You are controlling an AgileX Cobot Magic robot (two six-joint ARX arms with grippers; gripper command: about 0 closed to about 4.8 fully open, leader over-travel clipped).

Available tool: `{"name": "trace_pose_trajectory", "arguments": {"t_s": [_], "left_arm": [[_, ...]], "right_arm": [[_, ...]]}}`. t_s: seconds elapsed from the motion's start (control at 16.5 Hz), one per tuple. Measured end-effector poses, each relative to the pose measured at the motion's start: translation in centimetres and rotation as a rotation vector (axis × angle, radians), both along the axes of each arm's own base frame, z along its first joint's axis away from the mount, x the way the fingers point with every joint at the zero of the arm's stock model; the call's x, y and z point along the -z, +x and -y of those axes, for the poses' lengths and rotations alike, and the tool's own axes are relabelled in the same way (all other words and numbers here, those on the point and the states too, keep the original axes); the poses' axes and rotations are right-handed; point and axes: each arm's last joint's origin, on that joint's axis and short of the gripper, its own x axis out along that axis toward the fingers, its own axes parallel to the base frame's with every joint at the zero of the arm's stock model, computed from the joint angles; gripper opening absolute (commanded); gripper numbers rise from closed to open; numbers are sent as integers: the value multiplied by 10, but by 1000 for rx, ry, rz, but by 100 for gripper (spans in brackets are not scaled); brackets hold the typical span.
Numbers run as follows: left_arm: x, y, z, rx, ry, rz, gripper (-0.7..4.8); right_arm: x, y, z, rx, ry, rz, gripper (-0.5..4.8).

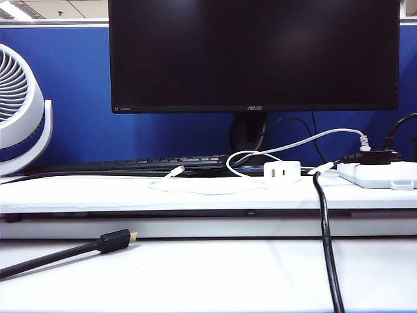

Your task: Pick up the Type-C charging cable and the charging base, insert one end of the Type-C charger into the corresponding slot on the base, and finally place the plugged-in charger back on the table.

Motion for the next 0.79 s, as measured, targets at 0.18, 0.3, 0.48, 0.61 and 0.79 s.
{"name": "trace_pose_trajectory", "arguments": {"t_s": [0.18,0.3,0.48,0.61,0.79], "left_arm": [[0,0,0,-1,-7,0,-5],[0,0,0,0,-8,0,-5],[0,0,0,6,-9,0,-5],[0,0,0,6,-9,0,-5],[0,0,0,6,-9,0,-6]], "right_arm": [[18,0,-1,-47,28,-190,-1],[22,-1,-3,-103,134,-224,-1],[23,0,-15,-238,119,-247,-1],[24,0,-22,-264,77,-253,-1],[24,0,-22,-99,45,-252,-1]]}}
